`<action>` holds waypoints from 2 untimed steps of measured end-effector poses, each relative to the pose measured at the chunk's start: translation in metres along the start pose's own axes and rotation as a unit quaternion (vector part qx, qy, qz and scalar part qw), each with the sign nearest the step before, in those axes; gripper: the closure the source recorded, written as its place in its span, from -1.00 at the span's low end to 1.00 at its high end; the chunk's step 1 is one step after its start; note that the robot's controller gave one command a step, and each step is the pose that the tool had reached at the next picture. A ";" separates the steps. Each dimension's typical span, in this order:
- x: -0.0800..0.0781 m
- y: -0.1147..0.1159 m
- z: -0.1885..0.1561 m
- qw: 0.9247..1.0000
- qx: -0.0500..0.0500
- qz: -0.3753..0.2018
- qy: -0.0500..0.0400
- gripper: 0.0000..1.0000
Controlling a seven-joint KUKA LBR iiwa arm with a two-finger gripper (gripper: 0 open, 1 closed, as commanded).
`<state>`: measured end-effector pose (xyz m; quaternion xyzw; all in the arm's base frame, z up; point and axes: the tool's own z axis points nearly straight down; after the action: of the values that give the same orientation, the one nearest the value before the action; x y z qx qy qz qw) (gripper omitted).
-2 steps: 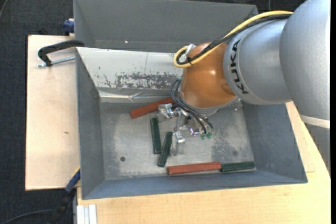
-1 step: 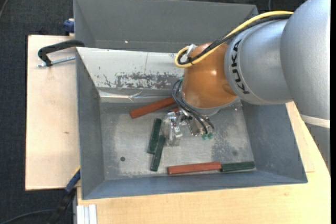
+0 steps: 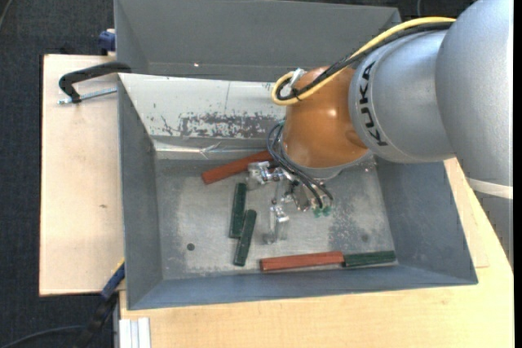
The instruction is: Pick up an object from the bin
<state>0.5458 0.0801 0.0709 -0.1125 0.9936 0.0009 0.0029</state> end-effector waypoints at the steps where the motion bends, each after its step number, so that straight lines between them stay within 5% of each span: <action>1: -0.006 0.086 0.000 0.996 -0.002 -0.088 -0.001 -1.00; 2: 0.027 0.099 0.000 0.981 -0.001 -0.195 0.003 -1.00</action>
Offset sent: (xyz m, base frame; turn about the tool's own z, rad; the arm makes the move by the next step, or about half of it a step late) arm -0.0140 0.0801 -0.0009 -0.1708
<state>0.4975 0.1707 0.0706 -0.3042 0.9526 0.0006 0.0000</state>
